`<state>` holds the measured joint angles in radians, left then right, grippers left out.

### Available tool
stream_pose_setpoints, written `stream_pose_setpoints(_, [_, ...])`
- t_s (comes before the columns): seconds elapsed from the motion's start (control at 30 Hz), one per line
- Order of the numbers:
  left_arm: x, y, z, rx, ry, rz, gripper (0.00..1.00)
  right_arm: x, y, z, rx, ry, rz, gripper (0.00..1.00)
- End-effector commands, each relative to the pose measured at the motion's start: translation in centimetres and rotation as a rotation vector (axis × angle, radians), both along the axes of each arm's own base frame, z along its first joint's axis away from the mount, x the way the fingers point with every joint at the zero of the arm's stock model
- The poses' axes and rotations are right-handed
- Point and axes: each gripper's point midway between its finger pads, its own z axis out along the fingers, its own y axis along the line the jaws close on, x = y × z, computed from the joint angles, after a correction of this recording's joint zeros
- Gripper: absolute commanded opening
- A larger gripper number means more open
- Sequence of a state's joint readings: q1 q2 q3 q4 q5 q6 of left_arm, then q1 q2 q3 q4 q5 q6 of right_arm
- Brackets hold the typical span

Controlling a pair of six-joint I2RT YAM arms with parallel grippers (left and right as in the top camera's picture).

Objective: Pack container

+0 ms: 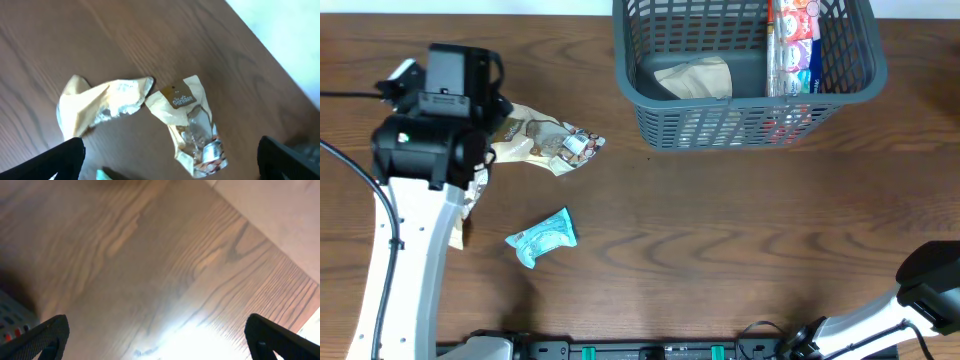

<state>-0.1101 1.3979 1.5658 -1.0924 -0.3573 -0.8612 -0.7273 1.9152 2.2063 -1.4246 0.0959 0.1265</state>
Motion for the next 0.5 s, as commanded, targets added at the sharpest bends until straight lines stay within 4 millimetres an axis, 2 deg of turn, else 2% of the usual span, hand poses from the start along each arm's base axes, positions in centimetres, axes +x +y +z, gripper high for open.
stream_pose_setpoints(0.0, [0.0, -0.4, -0.8, -0.107, -0.004, 0.074, 0.98, -0.5, -0.2, -0.6, 0.008, 0.016, -0.025, 0.99])
stream_pose_setpoints(0.13, [-0.1, -0.6, -1.7, -0.092, 0.047, 0.044, 0.98, -0.4, -0.2, -1.0, 0.012, 0.015, -0.028, 0.99])
stream_pose_setpoints(0.2, [0.0, 0.3, -1.9, -0.038, 0.059, 0.07, 0.99, -0.2, -0.1, -1.1, 0.022, 0.006, -0.028, 0.99])
stream_pose_setpoints(0.33, [0.2, 1.0, -3.0, -0.009, 0.108, 0.084, 0.99, -0.1, 0.0, -1.0, 0.029, -0.004, -0.044, 0.99])
stream_pose_setpoints(0.47, [0.8, 1.5, -4.7, 0.125, 0.266, -0.135, 0.99, 0.0, 0.1, -1.1, 0.039, -0.01, -0.038, 0.99])
